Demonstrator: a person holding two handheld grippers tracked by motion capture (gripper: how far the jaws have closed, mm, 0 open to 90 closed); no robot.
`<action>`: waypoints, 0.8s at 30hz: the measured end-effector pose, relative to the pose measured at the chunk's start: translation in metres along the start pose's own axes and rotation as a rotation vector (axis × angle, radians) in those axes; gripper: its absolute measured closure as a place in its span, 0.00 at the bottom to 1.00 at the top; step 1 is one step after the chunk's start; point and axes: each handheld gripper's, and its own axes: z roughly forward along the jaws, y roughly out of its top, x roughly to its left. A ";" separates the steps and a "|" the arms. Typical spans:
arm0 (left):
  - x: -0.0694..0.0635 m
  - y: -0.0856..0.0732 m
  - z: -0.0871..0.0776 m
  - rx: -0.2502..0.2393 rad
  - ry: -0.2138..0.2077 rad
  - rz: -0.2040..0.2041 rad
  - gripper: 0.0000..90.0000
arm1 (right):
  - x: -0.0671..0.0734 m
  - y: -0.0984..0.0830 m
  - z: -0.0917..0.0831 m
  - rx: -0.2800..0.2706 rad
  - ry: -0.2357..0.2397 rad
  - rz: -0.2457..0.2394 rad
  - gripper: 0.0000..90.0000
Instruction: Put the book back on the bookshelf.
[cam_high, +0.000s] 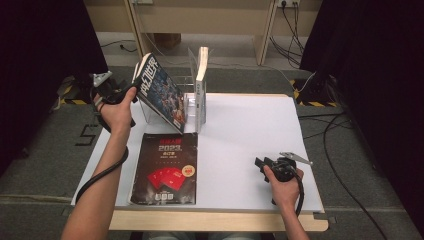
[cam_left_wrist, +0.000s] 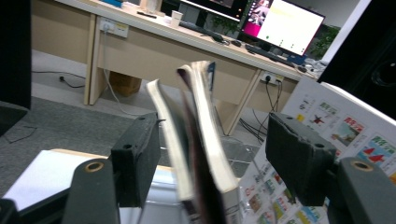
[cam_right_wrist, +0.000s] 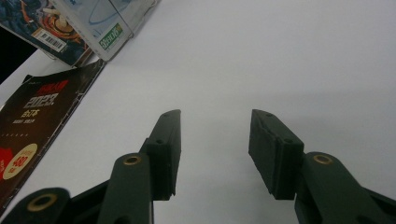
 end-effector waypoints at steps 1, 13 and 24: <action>0.002 -0.002 -0.001 0.007 -0.002 -0.004 0.39 | 0.000 0.000 0.000 0.001 -0.001 0.001 0.61; 0.015 -0.034 0.005 0.069 -0.043 -0.060 0.50 | 0.001 -0.002 0.003 0.016 0.003 0.008 0.61; 0.014 -0.039 0.022 0.078 -0.066 -0.093 0.63 | -0.003 -0.002 0.004 0.022 0.005 0.003 0.61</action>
